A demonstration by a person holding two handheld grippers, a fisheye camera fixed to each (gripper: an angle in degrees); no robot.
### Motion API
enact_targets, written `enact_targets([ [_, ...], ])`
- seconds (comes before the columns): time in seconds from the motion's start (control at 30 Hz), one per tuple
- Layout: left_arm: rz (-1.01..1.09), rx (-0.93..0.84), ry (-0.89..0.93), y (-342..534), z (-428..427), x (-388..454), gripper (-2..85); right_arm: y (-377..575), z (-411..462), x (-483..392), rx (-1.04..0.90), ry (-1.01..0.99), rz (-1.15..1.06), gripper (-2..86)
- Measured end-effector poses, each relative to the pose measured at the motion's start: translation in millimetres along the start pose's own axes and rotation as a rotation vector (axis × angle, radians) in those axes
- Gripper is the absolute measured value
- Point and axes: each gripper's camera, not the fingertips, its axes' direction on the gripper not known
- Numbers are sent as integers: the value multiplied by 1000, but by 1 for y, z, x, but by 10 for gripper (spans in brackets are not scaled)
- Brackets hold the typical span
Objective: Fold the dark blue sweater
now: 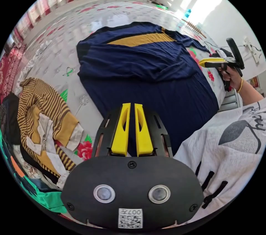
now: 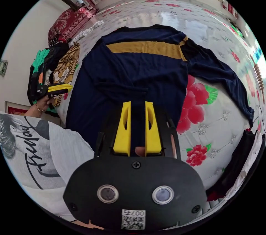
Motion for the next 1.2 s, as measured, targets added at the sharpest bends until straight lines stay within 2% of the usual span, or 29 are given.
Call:
enact_targets([
  [0.1,-107,-17,-14,-13,8,-20,0,-27,19,6,-41,31,-29,35],
  [0.23,-266,-28,76,-16,22,-38,-8,-49,65,-2,-191,30,-68,31],
  [0.3,-266,-54,59,-13,27,-36,-9,-47,57,-10,-119,101,-94,15],
  [0.53,-290,-75,40,8,28,-35,-10,-15,-41,-32,187,45,-244,-1],
  [0.63,-293,-50,54,13,23,-33,-10,10,-67,-42,227,-6,-316,-2],
  [0.8,-236,-68,43,19,25,-18,-10,43,-23,-37,62,-28,-264,-2],
  [0.93,-199,-121,39,31,34,-3,-10,58,46,-15,-144,-60,-122,-2],
  [1.1,-141,-132,7,46,30,15,-10,60,21,-32,-25,-54,-174,0],
  [1.2,-142,-156,12,52,34,19,-10,63,22,-41,-87,-173,-249,6],
])
